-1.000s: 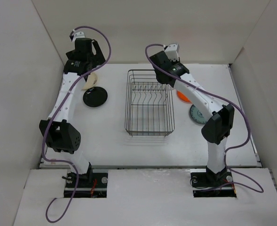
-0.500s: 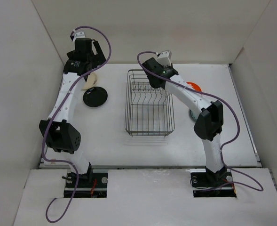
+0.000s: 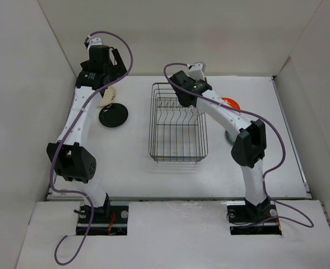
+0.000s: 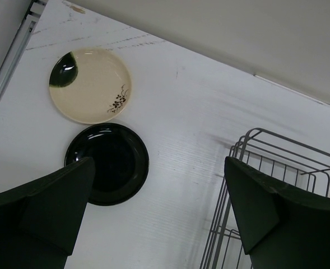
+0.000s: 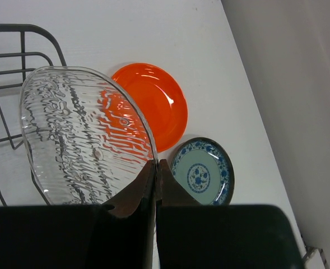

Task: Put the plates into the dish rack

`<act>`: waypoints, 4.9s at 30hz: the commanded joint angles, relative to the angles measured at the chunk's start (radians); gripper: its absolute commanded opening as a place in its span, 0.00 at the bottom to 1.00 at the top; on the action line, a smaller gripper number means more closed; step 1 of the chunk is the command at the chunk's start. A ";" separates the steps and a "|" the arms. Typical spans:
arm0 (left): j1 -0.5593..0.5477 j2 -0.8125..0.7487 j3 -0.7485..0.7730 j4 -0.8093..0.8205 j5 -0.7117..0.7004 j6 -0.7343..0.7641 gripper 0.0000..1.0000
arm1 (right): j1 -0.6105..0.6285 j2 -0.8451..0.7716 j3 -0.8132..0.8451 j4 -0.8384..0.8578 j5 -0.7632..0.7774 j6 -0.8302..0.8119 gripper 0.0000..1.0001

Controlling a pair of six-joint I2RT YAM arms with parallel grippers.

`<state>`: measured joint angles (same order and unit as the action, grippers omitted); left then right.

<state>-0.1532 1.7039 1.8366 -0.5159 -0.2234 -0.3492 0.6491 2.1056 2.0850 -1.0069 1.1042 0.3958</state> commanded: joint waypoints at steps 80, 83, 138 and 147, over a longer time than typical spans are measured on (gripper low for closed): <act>0.000 -0.061 0.004 0.045 0.119 -0.005 1.00 | -0.762 -0.262 -0.467 0.556 -1.133 -0.110 0.78; 0.000 -0.061 -0.006 0.063 0.186 0.004 1.00 | -0.781 -0.207 -0.488 0.588 -1.213 -0.175 0.78; 0.130 0.019 -0.028 0.103 0.389 -0.022 1.00 | -0.646 -0.571 -0.406 0.418 -0.756 0.009 0.00; 0.130 0.008 0.001 0.045 0.224 -0.060 1.00 | -0.133 -0.517 -0.214 0.174 -0.180 -0.083 0.00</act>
<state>-0.0303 1.7531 1.8103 -0.4473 0.0994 -0.3859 0.3996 1.5265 1.8339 -0.6937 0.6525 0.3439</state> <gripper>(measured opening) 0.997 0.088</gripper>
